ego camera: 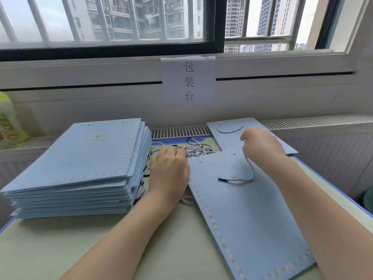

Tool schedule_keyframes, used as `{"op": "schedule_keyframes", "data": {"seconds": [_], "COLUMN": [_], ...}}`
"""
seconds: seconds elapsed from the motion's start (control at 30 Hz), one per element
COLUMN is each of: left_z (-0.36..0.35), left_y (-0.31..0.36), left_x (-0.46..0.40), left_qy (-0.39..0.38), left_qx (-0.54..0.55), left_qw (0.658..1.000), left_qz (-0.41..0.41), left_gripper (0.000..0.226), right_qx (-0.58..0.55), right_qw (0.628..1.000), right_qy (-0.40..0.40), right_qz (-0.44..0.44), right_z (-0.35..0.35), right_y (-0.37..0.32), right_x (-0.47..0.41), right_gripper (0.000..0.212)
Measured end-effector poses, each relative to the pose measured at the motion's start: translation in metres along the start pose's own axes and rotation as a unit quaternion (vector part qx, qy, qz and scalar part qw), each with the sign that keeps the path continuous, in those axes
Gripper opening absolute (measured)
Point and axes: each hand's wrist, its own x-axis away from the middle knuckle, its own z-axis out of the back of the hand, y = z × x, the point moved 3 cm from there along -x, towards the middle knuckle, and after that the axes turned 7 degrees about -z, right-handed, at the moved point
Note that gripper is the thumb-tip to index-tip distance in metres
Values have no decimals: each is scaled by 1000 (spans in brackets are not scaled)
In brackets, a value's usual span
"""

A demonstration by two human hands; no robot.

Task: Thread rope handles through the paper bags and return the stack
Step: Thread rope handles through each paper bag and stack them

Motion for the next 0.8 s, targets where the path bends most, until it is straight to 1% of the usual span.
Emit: {"op": "schedule_keyframes", "data": {"seconds": [0.03, 0.1, 0.2, 0.23, 0.27, 0.3, 0.37, 0.4, 0.43, 0.47, 0.53, 0.6, 0.63, 0.7, 0.77, 0.8], "left_z": [-2, -7, -16, -16, -16, -15, -14, -14, -14, -13, -12, -11, -11, -10, -10, -10], "left_y": [1, 5, 3, 2, 1, -1, -2, -3, -3, -3, -3, -4, -5, -6, -7, -8], "left_x": [-1, 0, 3, 2, 2, 1, 0, 0, 0, 0, 0, 0, -1, -2, -3, -4], "left_qy": [-8, -53, -139, -158, -171, -179, -190, -192, -192, -192, -186, -170, -159, -139, -121, -111], "left_qx": [10, 30, 8, -5, -19, -32, -46, -44, -39, -32, -13, 13, 27, 59, 99, 123], "left_qw": [1000, 997, 990, 987, 985, 983, 981, 980, 980, 980, 982, 985, 986, 987, 985, 983], "left_qz": [-20, -39, -31, -21, -11, -4, 12, 19, 24, 28, 32, 37, 40, 49, 66, 75], "left_gripper": [26, 35, 53, 56, 58, 59, 59, 58, 59, 59, 59, 59, 60, 62, 60, 57], "right_qx": [-30, -58, -115, -141, -156, -151, -78, -31, 16, 52, 93, 99, 89, 37, -62, -109], "right_qw": [999, 996, 975, 965, 951, 936, 908, 898, 893, 891, 892, 899, 906, 928, 944, 945], "right_qy": [-14, -30, -32, -68, -130, -209, -342, -381, -396, -396, -375, -353, -334, -278, -224, -202], "right_qz": [11, 57, 185, 212, 232, 240, 230, 220, 215, 217, 234, 240, 242, 246, 233, 232], "right_z": [-4, -8, -3, 0, 2, 2, 0, -1, -2, -3, -4, -7, -9, -15, -22, -25], "right_y": [-2, -8, -21, -24, -26, -28, -30, -29, -29, -30, -32, -35, -37, -42, -47, -49], "right_x": [0, 2, 11, 15, 20, 26, 39, 45, 48, 52, 54, 55, 54, 51, 48, 46], "right_gripper": [37, 38, 29, 24, 19, 14, 10, 16, 23, 26, 19, 7, 6, 7, 4, 4]}}
